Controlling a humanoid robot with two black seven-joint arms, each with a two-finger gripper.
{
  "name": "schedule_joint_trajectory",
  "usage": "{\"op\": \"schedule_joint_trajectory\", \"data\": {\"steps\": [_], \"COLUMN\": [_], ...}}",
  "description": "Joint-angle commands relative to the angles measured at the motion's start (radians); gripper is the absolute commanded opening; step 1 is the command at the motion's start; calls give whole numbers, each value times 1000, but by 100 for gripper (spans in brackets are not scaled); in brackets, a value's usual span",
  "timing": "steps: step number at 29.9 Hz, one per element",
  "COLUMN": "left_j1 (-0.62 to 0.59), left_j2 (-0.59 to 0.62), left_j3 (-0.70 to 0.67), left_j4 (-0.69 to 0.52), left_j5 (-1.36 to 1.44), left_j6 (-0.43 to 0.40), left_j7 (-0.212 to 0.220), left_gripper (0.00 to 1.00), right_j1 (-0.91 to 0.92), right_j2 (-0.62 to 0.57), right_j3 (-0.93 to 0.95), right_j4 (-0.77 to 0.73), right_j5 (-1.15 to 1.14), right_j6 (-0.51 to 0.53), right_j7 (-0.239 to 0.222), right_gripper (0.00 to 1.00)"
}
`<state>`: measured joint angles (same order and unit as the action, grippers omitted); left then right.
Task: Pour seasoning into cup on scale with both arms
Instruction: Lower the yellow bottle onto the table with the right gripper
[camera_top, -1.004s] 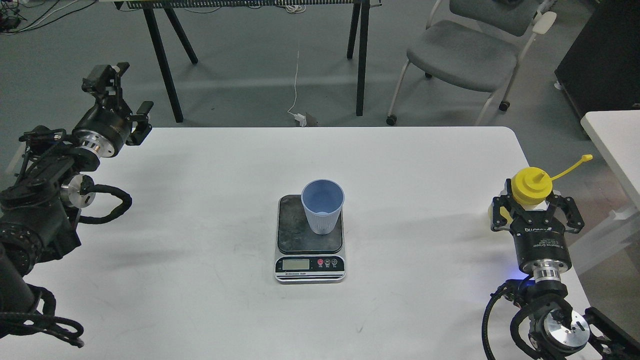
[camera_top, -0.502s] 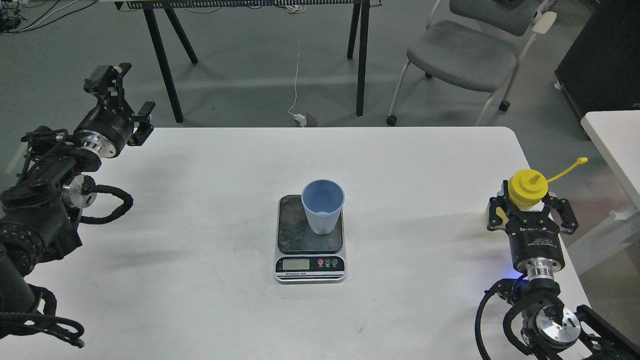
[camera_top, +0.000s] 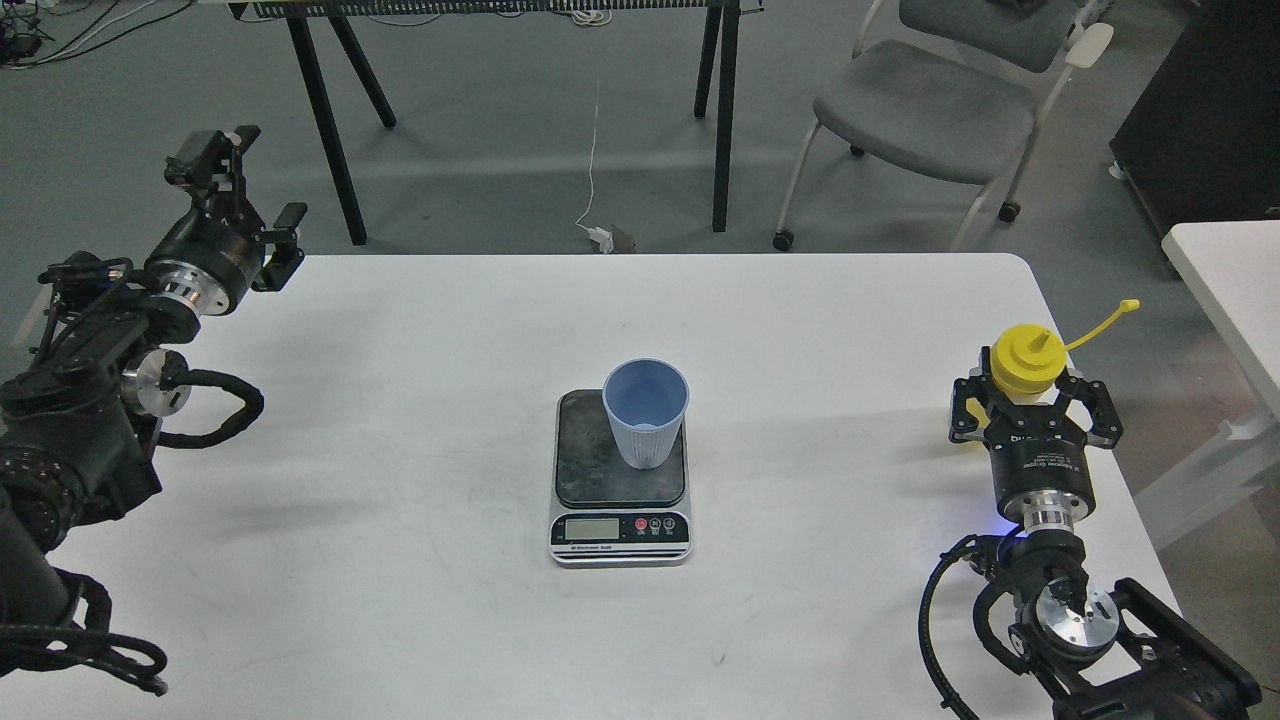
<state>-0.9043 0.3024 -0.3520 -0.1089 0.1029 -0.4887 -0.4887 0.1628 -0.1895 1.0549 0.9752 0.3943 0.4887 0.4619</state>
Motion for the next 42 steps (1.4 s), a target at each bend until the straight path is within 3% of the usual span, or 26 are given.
{"op": "schedule_joint_trajectory", "data": {"steps": [1,8,12,15,42], "left_j1": [-2,-2,-1,-1,-1], "left_j2": [0,-3,-5,-6,3], "left_j3": [1,1,2,1,-1], "left_j4": [0,0,0,0,0], "left_j5": [0,0,0,0,0], "left_j6": [0,0,0,0,0], "left_j7": [0,0,0,0,0], "left_gripper": [97,97,97,97,98], "right_j1": [0,-9,-11,-11,-60], "right_j2": [4,4,2,4,-8], "right_j3": [-3,-7,-27,-29,-42], "right_j4": [0,-3,-3,-3,71], "right_j5": [-3,-3,-3,-3,-3], "right_j6": [0,0,0,0,0], "right_j7": [0,-2,0,0,-5], "right_gripper": [71,80,93,97,99]}}
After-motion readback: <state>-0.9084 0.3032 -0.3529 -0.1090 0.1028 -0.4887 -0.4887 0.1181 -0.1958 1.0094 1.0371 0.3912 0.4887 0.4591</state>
